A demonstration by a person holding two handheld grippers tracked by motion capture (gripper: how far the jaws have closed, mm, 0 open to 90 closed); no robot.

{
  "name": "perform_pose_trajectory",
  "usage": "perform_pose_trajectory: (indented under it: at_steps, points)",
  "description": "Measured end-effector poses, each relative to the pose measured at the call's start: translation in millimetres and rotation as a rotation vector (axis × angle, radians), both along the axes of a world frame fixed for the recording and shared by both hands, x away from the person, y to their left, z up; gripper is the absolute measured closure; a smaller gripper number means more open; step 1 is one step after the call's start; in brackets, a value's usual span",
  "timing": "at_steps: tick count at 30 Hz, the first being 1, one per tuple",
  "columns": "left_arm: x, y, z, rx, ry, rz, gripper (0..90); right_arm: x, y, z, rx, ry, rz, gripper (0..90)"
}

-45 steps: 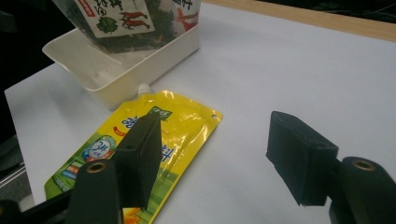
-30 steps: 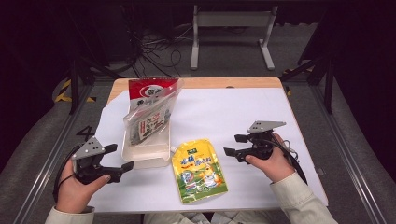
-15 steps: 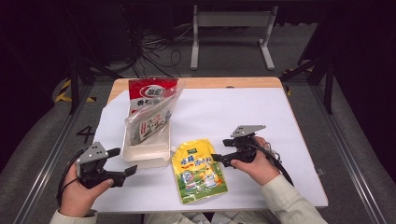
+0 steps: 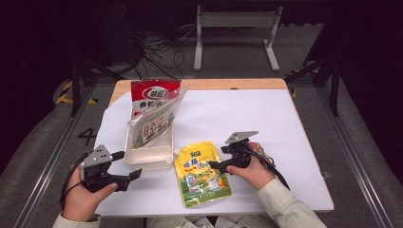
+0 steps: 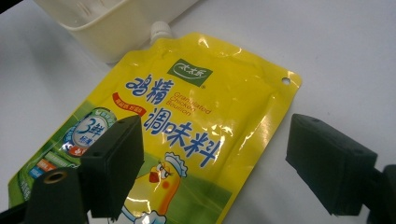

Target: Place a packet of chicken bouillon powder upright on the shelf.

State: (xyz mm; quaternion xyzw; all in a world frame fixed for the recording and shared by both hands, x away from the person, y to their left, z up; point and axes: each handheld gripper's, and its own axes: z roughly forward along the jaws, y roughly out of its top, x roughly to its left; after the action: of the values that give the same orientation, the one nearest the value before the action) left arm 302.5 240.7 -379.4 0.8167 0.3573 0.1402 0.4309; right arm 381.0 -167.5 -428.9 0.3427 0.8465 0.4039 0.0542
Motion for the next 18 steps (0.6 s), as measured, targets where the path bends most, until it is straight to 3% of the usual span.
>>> perform_pose_trajectory:
  at_steps: [18]
  points:
    - [0.2,-2.6,-1.4,0.002,0.01,-0.004,13.1,2.0,8.1,-13.7,-0.034,0.009,0.019,17.6]
